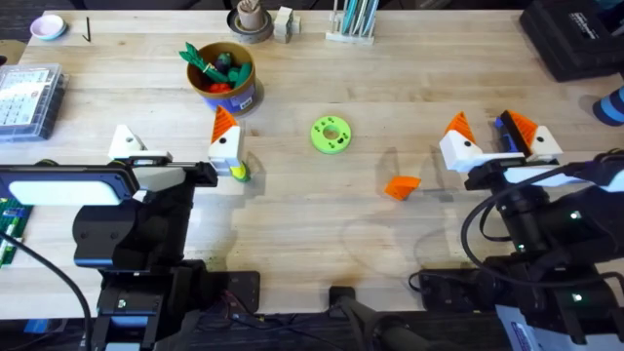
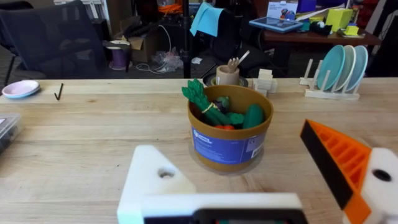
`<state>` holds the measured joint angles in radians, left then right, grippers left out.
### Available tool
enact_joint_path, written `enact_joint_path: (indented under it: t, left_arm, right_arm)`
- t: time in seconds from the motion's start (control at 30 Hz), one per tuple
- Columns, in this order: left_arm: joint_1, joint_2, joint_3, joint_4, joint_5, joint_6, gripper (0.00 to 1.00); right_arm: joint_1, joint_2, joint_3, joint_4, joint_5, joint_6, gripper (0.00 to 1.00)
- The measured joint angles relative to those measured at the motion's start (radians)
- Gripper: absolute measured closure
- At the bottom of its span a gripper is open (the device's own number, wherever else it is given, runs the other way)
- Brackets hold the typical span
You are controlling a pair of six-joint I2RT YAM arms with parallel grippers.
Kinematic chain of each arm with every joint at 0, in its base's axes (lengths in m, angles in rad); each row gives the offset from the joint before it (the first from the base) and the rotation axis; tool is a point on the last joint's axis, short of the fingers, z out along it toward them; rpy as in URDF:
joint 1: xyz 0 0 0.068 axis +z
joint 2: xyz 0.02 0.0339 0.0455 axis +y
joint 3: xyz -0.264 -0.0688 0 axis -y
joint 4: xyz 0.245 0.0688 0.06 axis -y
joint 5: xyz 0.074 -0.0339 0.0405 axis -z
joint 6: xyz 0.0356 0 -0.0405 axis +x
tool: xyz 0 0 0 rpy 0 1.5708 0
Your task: Pick up the gripper from the table and insert it into the empty holder that is missing its gripper. Then pick up a screw, insert it into the mounting hole, and use the screwdriver to tighten it. Finally, clean up the table by picking up the vegetable and placing it into the bucket.
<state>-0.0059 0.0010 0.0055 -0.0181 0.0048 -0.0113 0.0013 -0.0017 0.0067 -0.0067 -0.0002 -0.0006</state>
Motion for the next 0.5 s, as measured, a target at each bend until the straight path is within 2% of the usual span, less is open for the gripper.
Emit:
enact_joint_path:
  t: [0.5]
  left_arm:
    - [0.0, 0.0, 0.0, 0.004, 0.0, -0.001, 0.007]
  right_arm:
    - [0.0, 0.0, 0.001, -0.004, 0.001, 0.0, 0.137]
